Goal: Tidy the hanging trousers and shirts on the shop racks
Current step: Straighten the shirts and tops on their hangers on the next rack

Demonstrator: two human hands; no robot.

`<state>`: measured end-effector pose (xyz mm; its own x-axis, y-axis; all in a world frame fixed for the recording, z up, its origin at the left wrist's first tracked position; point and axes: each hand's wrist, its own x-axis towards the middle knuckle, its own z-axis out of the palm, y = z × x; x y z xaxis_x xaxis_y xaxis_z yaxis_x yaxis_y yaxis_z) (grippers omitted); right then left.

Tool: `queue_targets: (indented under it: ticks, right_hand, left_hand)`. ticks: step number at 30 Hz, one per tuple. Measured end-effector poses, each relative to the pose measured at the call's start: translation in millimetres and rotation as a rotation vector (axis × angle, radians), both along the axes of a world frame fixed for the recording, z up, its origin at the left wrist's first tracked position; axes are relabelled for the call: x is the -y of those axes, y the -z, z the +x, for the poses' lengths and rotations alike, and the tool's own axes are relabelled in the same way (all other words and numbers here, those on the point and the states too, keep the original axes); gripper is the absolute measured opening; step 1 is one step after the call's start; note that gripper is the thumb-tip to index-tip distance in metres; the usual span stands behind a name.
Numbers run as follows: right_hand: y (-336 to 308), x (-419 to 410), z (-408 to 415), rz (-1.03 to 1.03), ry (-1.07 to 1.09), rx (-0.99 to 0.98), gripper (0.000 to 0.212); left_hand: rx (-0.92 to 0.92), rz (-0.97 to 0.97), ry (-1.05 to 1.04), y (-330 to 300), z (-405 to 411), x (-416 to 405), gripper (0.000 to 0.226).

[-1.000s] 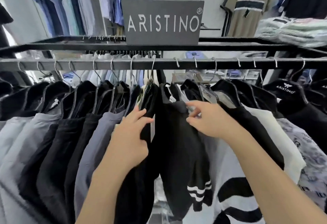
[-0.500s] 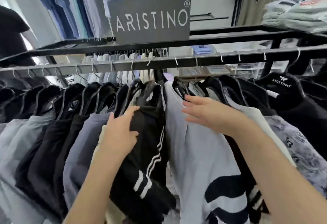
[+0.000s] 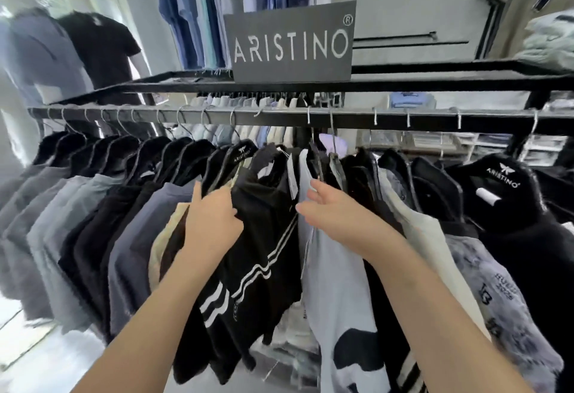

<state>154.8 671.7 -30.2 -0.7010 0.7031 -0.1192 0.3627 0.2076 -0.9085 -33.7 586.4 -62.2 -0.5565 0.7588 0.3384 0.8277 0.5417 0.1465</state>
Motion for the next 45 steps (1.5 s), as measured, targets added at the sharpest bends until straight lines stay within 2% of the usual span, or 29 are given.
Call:
queue_targets:
  ticks: [3,7,10,13,17,19,22,24,27,29,31,32,35,36,38,41,45]
  right_hand:
    - [0,0,0,0.017,-0.042,-0.041,0.059]
    - [5,-3,-6,0.044,-0.050,-0.014,0.065]
    - [11,-4,-6,0.056,-0.047,-0.013,0.043]
    - [16,-3,-1,0.070,-0.037,-0.036,0.064]
    - [24,-7,0,0.158,-0.032,0.000,0.047]
    - [28,-9,-2,0.206,-0.030,0.036,0.051]
    - [38,-16,-7,0.242,-0.035,0.048,0.067]
    - [45,-18,-11,0.306,-0.018,0.096,0.068]
    - [52,-5,-17,0.560,0.046,0.167,0.050]
    - [55,18,-24,0.690,0.052,0.016,0.037]
    - [64,46,-38,0.718,-0.055,-0.189,0.030]
    - [68,59,-47,0.669,-0.172,-0.239,0.025]
    - [82,108,-74,0.441,-0.592,-0.193,0.024]
    - [86,121,-82,0.431,-0.673,-0.166,0.028]
    - [89,142,-97,0.482,-0.759,-0.161,0.035]
    - [89,169,-121,0.586,-0.815,-0.212,0.029]
    - [86,203,-148,0.597,-0.844,-0.260,0.025]
  left_hand:
    - [-0.045,0.128,0.002,-2,1,-17,0.017]
    - [-0.123,0.076,-0.018,-28,24,-39,0.021]
    - [-0.146,-0.016,-0.046,-17,38,-43,0.020]
    - [-0.145,-0.039,-0.061,21,51,-30,0.015]
    - [-0.056,0.042,-0.101,75,52,8,0.013]
    - [0.023,0.121,-0.135,91,52,35,0.015]
    - [0.178,0.231,-0.203,97,56,87,0.030]
    - [0.298,0.262,-0.271,93,52,126,0.036]
    - [0.391,0.206,-0.299,84,40,187,0.039]
    - [0.399,0.193,-0.287,71,36,223,0.041]
    - [0.382,0.192,-0.285,54,38,254,0.050]
    - [0.376,0.201,-0.305,46,40,265,0.053]
    - [0.350,0.223,-0.401,29,39,304,0.058]
    - [0.348,0.222,-0.432,26,37,319,0.060]
    - [0.343,0.217,-0.479,24,34,346,0.058]
    - [0.378,0.259,-0.563,23,30,375,0.041]
    - [0.326,0.339,-0.652,26,27,400,0.040]
